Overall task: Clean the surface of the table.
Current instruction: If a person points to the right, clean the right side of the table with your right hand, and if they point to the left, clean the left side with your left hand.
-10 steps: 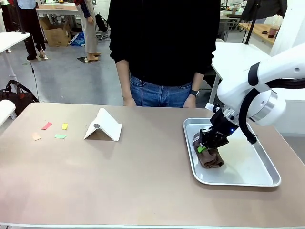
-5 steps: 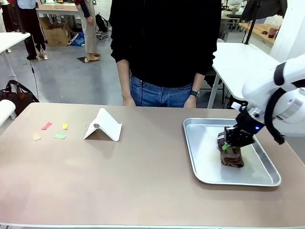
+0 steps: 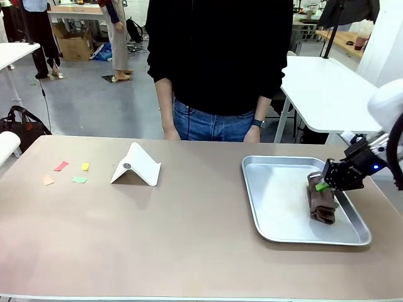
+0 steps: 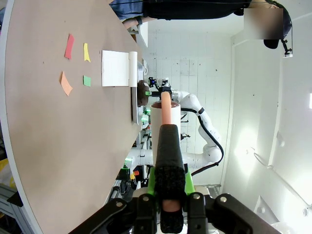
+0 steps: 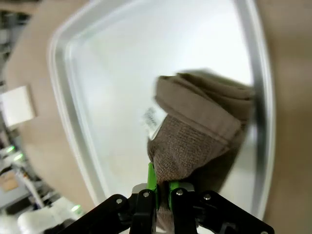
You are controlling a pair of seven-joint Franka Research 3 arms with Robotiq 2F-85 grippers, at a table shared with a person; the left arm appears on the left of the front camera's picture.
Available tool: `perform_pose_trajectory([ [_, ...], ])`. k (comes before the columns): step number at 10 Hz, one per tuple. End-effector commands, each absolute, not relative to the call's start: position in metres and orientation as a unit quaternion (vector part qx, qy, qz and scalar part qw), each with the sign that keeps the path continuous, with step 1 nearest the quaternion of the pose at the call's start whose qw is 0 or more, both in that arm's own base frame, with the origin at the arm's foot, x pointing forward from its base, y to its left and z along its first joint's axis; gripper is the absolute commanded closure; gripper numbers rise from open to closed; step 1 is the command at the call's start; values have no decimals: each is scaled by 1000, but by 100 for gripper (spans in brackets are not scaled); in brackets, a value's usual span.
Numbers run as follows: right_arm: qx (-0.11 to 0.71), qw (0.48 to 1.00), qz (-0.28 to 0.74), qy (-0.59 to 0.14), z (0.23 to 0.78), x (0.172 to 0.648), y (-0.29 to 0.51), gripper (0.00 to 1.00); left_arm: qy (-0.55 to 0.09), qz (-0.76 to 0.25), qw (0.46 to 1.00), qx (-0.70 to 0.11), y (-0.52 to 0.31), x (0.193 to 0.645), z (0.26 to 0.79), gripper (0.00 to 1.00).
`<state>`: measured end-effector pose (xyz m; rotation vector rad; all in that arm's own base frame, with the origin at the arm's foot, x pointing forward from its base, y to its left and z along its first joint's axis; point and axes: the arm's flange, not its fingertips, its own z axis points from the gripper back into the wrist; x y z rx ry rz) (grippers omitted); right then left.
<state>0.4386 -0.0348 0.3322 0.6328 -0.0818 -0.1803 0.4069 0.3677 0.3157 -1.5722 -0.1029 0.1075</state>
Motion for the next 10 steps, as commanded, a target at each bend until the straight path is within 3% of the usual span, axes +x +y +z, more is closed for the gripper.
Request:
perform_pose_trajectory([
  [1, 465, 883, -29, -66, 338, 428, -52, 90, -54, 41, 698, -713, 369, 404, 321, 100],
  [4, 653, 752, 47, -77, 361, 412, -84, 90, -54, 41, 698, -713, 369, 404, 321, 100],
  [6, 728, 678, 77, -72, 372, 404, -106, 90, -54, 41, 698, -713, 369, 404, 321, 100],
  [10, 716, 688, 31, -113, 378, 370, -180, 90, -54, 41, 698, -713, 369, 404, 321, 100],
])
